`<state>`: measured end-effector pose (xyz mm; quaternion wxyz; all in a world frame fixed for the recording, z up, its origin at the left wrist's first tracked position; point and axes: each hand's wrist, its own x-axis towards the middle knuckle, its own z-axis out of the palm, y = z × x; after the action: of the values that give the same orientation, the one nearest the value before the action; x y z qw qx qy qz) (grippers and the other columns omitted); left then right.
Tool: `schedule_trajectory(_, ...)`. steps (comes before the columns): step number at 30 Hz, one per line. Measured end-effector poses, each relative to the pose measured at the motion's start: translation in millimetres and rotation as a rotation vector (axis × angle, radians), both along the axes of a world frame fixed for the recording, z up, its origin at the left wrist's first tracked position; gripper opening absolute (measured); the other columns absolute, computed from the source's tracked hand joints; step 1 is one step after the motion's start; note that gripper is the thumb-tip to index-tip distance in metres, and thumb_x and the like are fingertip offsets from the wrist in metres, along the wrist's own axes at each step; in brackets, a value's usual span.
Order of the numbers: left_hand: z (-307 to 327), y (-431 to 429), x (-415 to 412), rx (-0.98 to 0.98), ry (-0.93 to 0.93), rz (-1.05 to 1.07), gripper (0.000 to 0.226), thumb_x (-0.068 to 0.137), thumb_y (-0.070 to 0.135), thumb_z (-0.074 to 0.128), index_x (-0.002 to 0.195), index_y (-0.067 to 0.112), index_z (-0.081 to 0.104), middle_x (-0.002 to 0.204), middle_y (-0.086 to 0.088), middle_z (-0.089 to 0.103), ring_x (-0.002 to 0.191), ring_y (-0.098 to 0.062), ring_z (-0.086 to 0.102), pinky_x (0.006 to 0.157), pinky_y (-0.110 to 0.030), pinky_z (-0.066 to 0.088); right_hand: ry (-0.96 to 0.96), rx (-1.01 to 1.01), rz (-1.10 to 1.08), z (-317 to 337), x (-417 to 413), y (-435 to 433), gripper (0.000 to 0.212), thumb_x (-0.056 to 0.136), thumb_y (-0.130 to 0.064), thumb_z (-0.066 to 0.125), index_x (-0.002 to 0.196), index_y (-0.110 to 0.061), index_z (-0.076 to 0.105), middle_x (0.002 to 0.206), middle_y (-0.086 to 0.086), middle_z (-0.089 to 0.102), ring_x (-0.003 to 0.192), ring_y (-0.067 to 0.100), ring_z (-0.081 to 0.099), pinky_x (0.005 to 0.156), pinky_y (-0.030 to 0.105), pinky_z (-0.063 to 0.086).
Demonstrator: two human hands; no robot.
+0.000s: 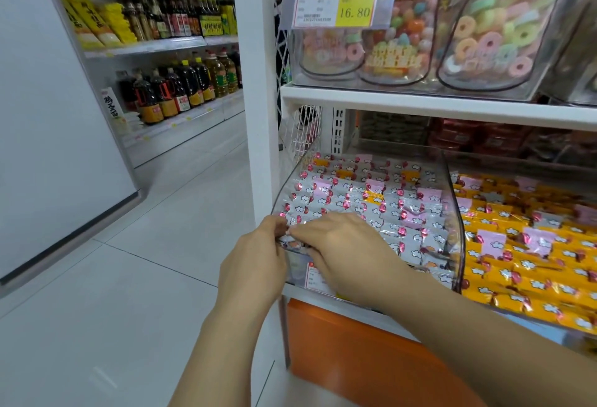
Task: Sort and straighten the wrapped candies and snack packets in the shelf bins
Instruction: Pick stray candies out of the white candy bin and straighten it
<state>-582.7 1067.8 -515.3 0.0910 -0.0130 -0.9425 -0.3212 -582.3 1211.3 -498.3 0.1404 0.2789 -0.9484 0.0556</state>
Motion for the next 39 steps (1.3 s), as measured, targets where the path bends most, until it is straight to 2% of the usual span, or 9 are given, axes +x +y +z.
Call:
schedule_trajectory(8,-4.5,0.0,-3.3,-0.008,-0.006,0.002,0.048,0.087,0.004,0.038,0.122,0.033,0.056,0.123,0.009,0.062,0.11,-0.016,0.055,0.085,-0.03,0.047,-0.14,-0.011,-0.039,-8.3,-1.3,1.0,0.035,0.092,-0.016,0.039,0.122,-0.023,0.055,0.108,-0.006,0.063,0.094,0.015,0.033,0.094,0.032,0.029)
schedule_trajectory(14,0.8,10.6,-1.7,-0.071,0.022,0.053,0.043,0.09,0.007,0.04,0.123,0.031,0.054,0.12,0.008,0.062,0.109,-0.018,0.056,0.081,-0.03,0.047,-0.345,-0.009,-0.037,0.3,-3.9,12.8,0.043,0.096,-0.024,0.041,0.139,-0.029,0.041,0.119,0.005,0.056,0.117,0.02,0.039,0.102,0.034,0.026)
schedule_trajectory(17,6.8,20.6,2.2,-0.077,0.091,0.072,0.039,0.092,0.011,0.042,0.122,0.031,0.055,0.117,0.007,0.064,0.107,-0.02,0.057,0.08,-0.032,0.047,-0.267,-0.119,-0.038,10.4,9.4,30.0,0.043,0.096,-0.028,0.045,0.139,-0.028,0.041,0.117,-0.007,0.058,0.111,0.012,0.046,0.112,0.036,0.022)
schedule_trajectory(19,11.2,29.7,5.4,-0.061,0.143,0.064,0.036,0.095,0.014,0.043,0.124,0.031,0.055,0.119,0.007,0.063,0.107,-0.018,0.057,0.08,-0.031,0.045,-0.169,-0.242,-0.101,18.0,20.4,53.9,0.039,0.096,-0.028,0.048,0.135,-0.027,0.048,0.127,-0.01,0.057,0.118,0.01,0.046,0.111,0.031,0.024)
schedule_trajectory(23,13.6,55.8,4.6,0.006,0.199,-0.045,0.033,0.095,0.015,0.044,0.121,0.031,0.058,0.115,0.01,0.065,0.1,-0.014,0.06,0.077,-0.026,0.043,-0.016,-0.316,-0.38,26.3,22.7,117.5,0.036,0.093,-0.024,0.053,0.129,-0.021,0.056,0.134,-0.001,0.054,0.125,0.018,0.045,0.106,0.032,0.031)
schedule_trajectory(25,13.5,72.0,0.9,0.058,0.203,-0.099,0.031,0.095,0.015,0.046,0.118,0.029,0.061,0.109,0.011,0.066,0.094,-0.011,0.061,0.076,-0.025,0.045,-0.064,-0.322,-0.476,23.5,21.7,139.5,0.04,0.094,-0.026,0.052,0.134,-0.018,0.05,0.144,0.001,0.044,0.133,0.019,0.038,0.109,0.029,0.027)
schedule_trajectory(29,14.4,102.7,-11.5,0.08,0.213,-0.159,0.031,0.095,0.013,0.044,0.119,0.024,0.061,0.109,0.005,0.066,0.097,-0.018,0.062,0.081,-0.034,0.051,-0.196,-0.399,-0.433,14.5,21.8,151.5,0.043,0.097,-0.031,0.044,0.138,-0.017,0.044,0.153,-0.002,0.027,0.14,0.017,0.028,0.112,0.027,0.02)
schedule_trajectory(35,18.8,129.5,-43.2,0.011,0.191,-0.197,0.034,0.097,0.012,0.043,0.128,0.016,0.056,0.128,-0.007,0.058,0.1,-0.027,0.06,0.081,-0.034,0.048,-0.24,-0.412,-0.412,17.2,20.9,157.0,0.047,0.097,-0.037,0.043,0.141,-0.02,0.041,0.154,-0.007,0.021,0.141,0.016,0.025,0.113,0.028,0.018)
schedule_trajectory(39,22.0,137.9,-71.2,-0.134,0.139,-0.255,0.031,0.096,0.01,0.045,0.125,0.009,0.057,0.122,-0.016,0.06,0.106,-0.031,0.057,0.087,-0.039,0.049,-0.244,-0.433,-0.405,14.9,21.2,156.8,0.049,0.097,-0.039,0.041,0.143,-0.023,0.038,0.155,-0.009,0.018,0.141,0.016,0.023,0.113,0.029,0.017)
